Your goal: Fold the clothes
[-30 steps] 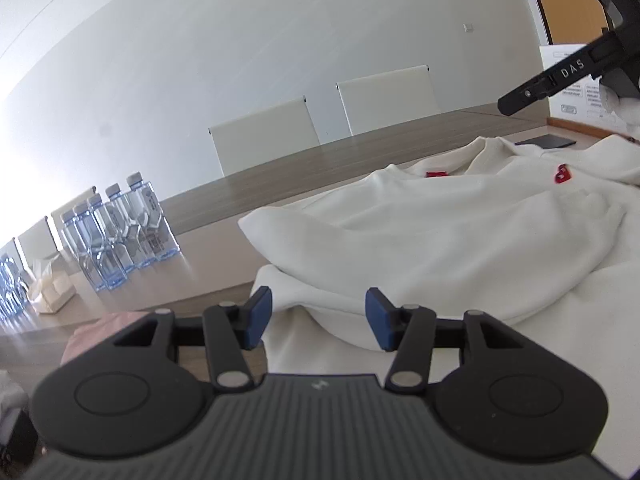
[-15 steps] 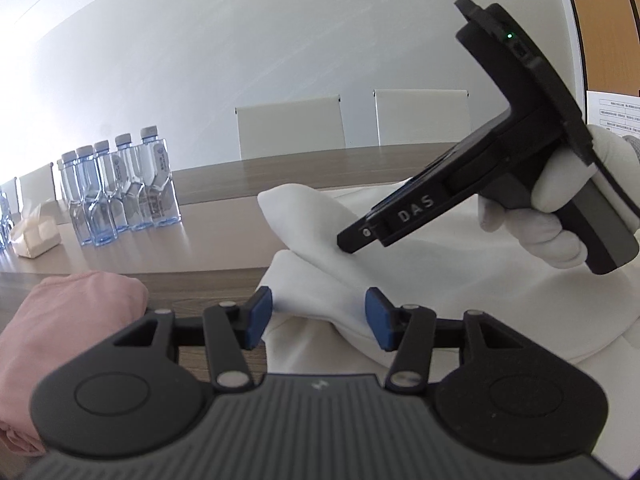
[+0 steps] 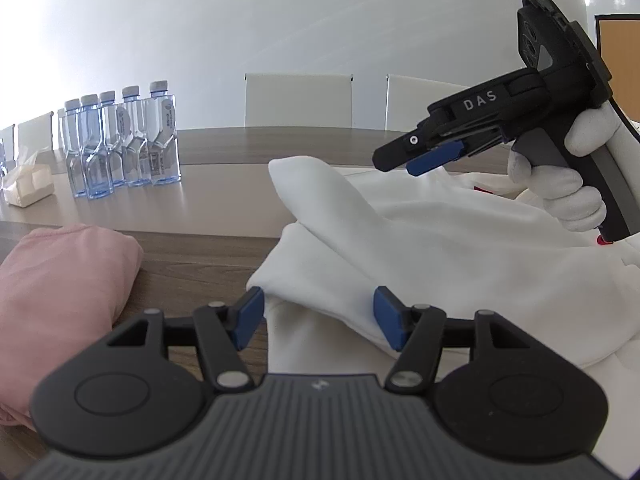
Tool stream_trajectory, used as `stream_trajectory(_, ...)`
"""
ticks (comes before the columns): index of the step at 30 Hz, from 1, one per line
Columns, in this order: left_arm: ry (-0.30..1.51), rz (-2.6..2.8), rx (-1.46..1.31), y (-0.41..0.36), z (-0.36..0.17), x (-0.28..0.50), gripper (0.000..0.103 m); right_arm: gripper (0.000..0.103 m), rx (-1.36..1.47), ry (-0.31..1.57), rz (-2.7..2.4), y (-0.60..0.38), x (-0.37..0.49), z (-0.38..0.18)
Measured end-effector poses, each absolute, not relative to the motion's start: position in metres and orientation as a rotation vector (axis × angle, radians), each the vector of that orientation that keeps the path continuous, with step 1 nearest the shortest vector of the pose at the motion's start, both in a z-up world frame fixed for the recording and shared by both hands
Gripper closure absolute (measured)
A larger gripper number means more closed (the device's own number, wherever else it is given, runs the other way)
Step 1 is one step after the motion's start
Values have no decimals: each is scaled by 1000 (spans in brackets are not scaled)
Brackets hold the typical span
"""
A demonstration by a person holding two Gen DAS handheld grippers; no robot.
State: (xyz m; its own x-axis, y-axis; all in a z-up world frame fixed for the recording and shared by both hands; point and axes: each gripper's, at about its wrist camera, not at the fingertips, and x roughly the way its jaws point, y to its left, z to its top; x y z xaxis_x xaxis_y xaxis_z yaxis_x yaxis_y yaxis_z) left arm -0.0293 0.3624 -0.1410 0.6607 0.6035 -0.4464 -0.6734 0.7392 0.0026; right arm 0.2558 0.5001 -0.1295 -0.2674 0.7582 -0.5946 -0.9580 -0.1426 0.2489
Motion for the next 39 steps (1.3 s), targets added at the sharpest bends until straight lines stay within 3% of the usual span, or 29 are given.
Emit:
stream_trajectory(5,452,725,-170,361,-140,-28,44,28,-484,682,1733,524,236,-141)
stream_trajectory(6,454,726,-170,362,-140,-28,43,38,-503,683,1742,528,231,-145)
stream_trajectory(8,457,730,-171,362,-140,-28,42,97,-542,684,1760,536,221,-151)
stream_trajectory(9,456,730,-174,361,-140,-29,42,102,-543,650,1741,538,218,-152)
stream_trajectory(15,475,730,-203,364,-141,-29,41,101,-432,426,1329,536,237,-144)
stream_trajectory(17,485,731,-209,365,-142,-28,41,94,-414,426,1213,526,252,-140)
stream_trajectory(19,490,730,-212,366,-142,-29,41,69,-386,477,1204,501,270,-131)
stream_trajectory(21,494,733,-214,366,-142,-29,41,54,-313,496,1186,462,289,-118)
stream_trajectory(24,504,738,-214,367,-142,-28,41,44,-204,556,1151,382,318,-105)
stream_trajectory(31,537,747,-188,365,-144,-23,41,45,-32,796,989,199,377,-128)
stream_trajectory(35,547,760,-149,360,-144,-21,41,51,-38,875,970,172,383,-157)
stream_trajectory(36,548,763,-143,359,-144,-22,41,56,-44,877,980,173,383,-162)
stream_trajectory(39,551,770,-130,356,-144,-23,41,57,-72,884,1011,178,386,-172)
